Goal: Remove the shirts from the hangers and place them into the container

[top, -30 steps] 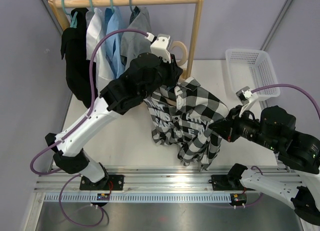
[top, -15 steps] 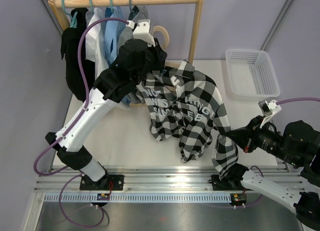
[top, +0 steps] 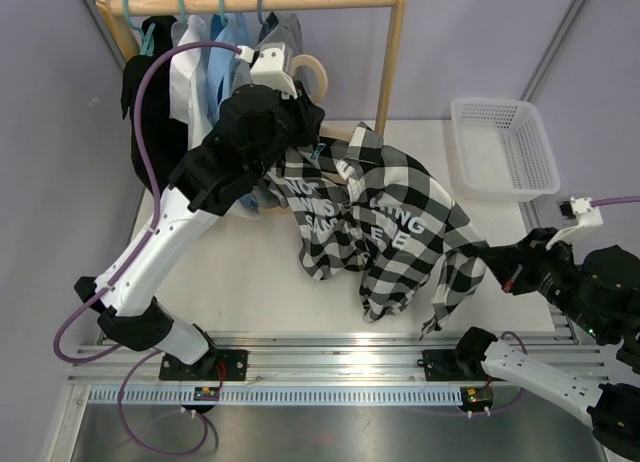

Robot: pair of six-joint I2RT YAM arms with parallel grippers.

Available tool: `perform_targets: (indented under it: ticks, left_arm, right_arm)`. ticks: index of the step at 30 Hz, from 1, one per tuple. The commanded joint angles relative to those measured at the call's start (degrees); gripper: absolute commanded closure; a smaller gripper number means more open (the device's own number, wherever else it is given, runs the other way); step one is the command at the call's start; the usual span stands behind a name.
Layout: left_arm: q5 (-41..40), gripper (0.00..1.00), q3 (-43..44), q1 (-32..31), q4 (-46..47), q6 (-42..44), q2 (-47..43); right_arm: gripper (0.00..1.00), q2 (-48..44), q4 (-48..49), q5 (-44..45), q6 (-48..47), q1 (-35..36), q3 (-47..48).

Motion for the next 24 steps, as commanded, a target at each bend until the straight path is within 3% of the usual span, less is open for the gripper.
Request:
perform_targets:
  ticks: [1,6,13,18,24]
  left_arm:
    - [-5.36,1.00,-0.19,1.29,7.75,-0.58,-7.97]
    - [-8.70,1.00,-6.25,1.29,9.51,0.48,-16.50]
    - [-15.91,1.00,-10.39,1.29,10.04,1.89,-26.26]
    - [-17.50,1.00,-14.42,1.29,10.47,-0.66,-31.26]
    - [-4.17,1.00,-19.79,1.29,7.23,-11.37,-31.28]
  right_arm:
    - [1.00,-1.47,-11.24,18.57,8.10,0.42,4.66]
    - [1.00,-4.89,-17.83,31.85,17.16,0.33,8.36]
    - [1.00,-5.42,-20.74,37.49,22.44,0.33,7.83]
    - [1.00,-4.72,-17.94,36.28,20.95,0.33,5.91]
    - [1.00,-2.36,-7.93,26.88,13.04,0.42,-1.12]
